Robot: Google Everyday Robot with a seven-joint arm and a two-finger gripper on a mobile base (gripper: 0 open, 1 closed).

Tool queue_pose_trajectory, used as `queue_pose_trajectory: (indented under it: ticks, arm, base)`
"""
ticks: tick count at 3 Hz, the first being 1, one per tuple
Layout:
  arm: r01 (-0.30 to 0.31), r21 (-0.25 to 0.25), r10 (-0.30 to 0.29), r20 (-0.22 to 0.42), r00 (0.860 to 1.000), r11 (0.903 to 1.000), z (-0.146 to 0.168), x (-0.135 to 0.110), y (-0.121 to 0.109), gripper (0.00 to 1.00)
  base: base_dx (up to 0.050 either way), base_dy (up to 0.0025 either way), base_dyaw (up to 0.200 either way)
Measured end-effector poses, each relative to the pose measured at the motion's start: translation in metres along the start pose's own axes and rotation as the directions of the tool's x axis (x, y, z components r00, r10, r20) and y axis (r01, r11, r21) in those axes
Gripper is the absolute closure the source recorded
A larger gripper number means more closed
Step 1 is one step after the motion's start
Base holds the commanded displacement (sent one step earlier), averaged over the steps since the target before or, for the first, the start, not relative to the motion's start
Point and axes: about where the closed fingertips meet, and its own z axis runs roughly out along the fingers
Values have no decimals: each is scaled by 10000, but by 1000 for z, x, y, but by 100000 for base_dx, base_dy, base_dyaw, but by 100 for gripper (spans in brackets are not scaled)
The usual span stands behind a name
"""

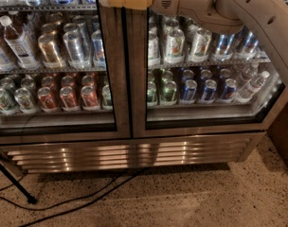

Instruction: Open right fridge door

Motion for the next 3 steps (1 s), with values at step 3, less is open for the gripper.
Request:
queue_pose_trajectory:
  ticks: [3]
  arm:
    - [-38,213,40,-112,9999,9998,1,1,-3,0]
  base:
    - [0,0,0]
